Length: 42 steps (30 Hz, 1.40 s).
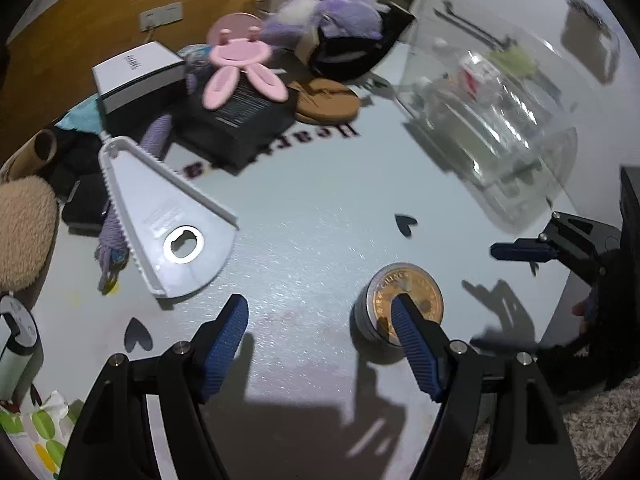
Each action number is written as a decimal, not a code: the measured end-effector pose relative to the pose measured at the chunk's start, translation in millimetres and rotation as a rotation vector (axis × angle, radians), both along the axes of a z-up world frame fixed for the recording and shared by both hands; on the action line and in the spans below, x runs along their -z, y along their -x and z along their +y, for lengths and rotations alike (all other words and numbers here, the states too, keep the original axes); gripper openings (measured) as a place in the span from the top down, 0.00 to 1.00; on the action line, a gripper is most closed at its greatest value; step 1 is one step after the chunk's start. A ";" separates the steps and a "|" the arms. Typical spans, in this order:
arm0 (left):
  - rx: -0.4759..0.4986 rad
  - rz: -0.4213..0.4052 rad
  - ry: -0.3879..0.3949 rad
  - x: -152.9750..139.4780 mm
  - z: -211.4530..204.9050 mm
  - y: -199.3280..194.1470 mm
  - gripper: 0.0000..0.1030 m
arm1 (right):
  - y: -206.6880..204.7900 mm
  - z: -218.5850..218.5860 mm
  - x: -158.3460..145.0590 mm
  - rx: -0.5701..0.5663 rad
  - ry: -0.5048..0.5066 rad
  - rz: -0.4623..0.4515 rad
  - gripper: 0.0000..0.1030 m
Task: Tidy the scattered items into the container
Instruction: 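Set the grey tin on the table with the left tool while the right tool approaches, then close the right tool on the gold-lidded tin and open the left tool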
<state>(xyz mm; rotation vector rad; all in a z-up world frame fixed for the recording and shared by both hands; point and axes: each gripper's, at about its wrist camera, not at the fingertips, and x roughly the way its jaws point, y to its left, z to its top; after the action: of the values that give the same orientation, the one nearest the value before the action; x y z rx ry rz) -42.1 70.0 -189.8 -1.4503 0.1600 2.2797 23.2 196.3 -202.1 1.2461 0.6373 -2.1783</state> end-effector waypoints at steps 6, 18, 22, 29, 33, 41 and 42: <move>0.029 -0.028 0.058 10.1 7.3 3.3 0.26 | -5.1 -22.2 17.9 -0.081 -0.045 0.091 0.31; 0.052 -0.098 0.152 26.1 3.1 1.2 0.28 | 11.8 -43.5 18.5 -0.162 0.053 0.170 0.31; 0.050 -0.092 0.113 21.5 7.5 -3.5 0.28 | 7.3 -45.2 20.0 -0.199 0.038 0.191 0.31; 0.015 -0.050 0.058 6.1 10.1 6.5 0.28 | 5.8 -41.4 21.5 -0.210 0.027 0.186 0.31; 0.029 -0.040 0.059 5.8 19.2 17.5 0.28 | 10.0 -37.2 23.9 -0.186 0.024 0.175 0.31; 0.088 -0.042 0.053 10.2 43.7 24.7 0.28 | 13.1 -25.8 26.0 -0.145 0.009 0.186 0.31; 0.089 -0.046 0.050 10.6 43.9 25.3 0.28 | 12.3 -25.5 25.2 -0.147 0.007 0.195 0.31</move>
<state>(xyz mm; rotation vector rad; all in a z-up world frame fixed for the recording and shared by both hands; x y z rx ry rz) -67.4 113.9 -200.4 -1.4891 0.2644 2.1840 10.9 170.8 -227.4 0.9580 0.7734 -2.1924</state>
